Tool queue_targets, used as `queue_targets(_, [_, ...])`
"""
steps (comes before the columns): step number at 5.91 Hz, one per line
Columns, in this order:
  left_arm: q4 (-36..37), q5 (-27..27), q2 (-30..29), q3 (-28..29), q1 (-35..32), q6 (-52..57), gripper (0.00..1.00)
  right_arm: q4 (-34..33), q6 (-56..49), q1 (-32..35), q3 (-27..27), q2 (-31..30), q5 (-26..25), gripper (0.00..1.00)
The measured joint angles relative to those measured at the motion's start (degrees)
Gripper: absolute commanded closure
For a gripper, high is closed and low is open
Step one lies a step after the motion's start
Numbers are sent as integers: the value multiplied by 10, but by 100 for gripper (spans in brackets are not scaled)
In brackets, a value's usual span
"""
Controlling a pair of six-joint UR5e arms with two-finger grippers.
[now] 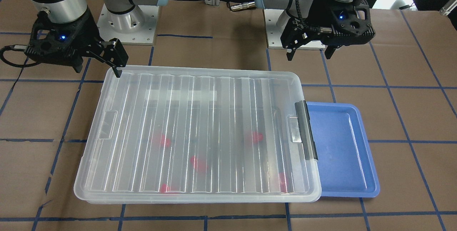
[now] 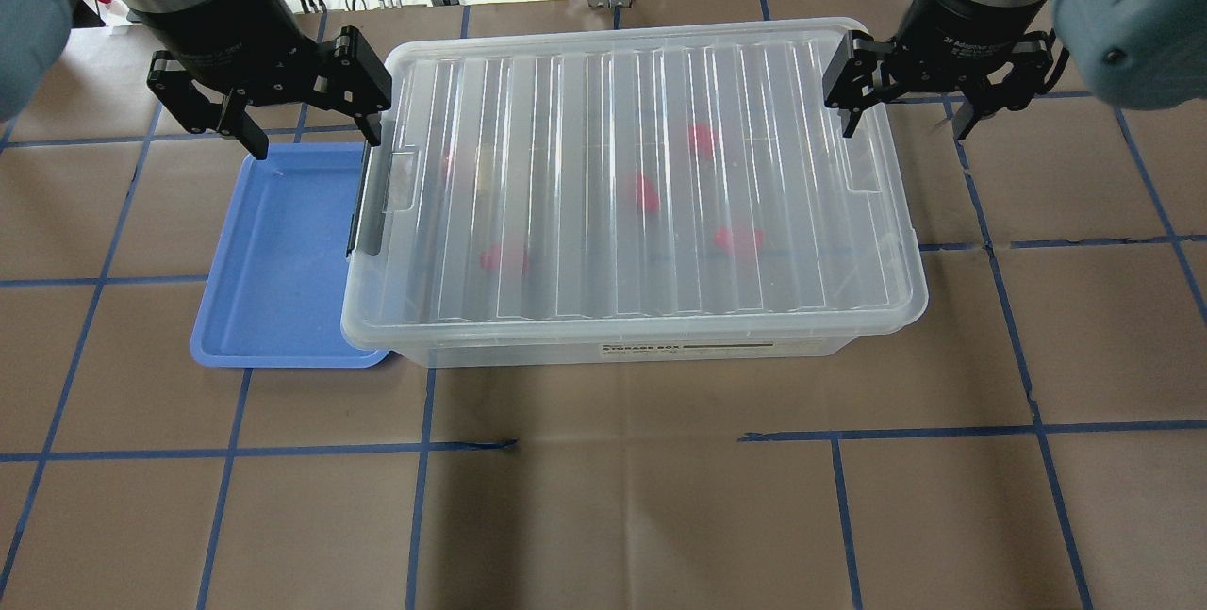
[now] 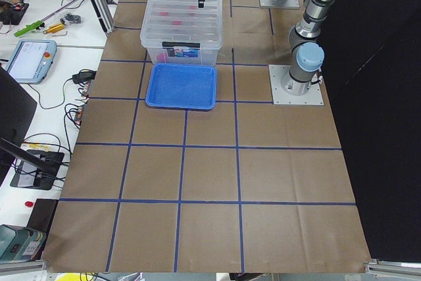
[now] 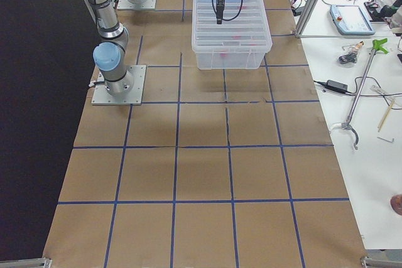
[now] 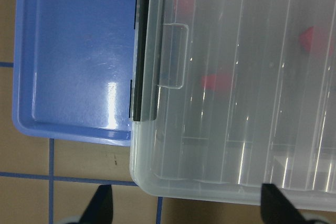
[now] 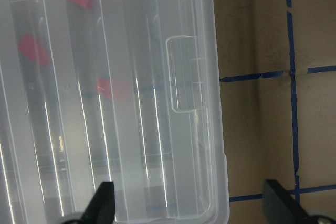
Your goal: Place red block in blue tray from box
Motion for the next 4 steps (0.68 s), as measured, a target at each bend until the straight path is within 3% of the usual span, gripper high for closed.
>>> queue_targets(4, [1,6,0,-1,0,1,2,-1,-9,-10,1,3,0,0])
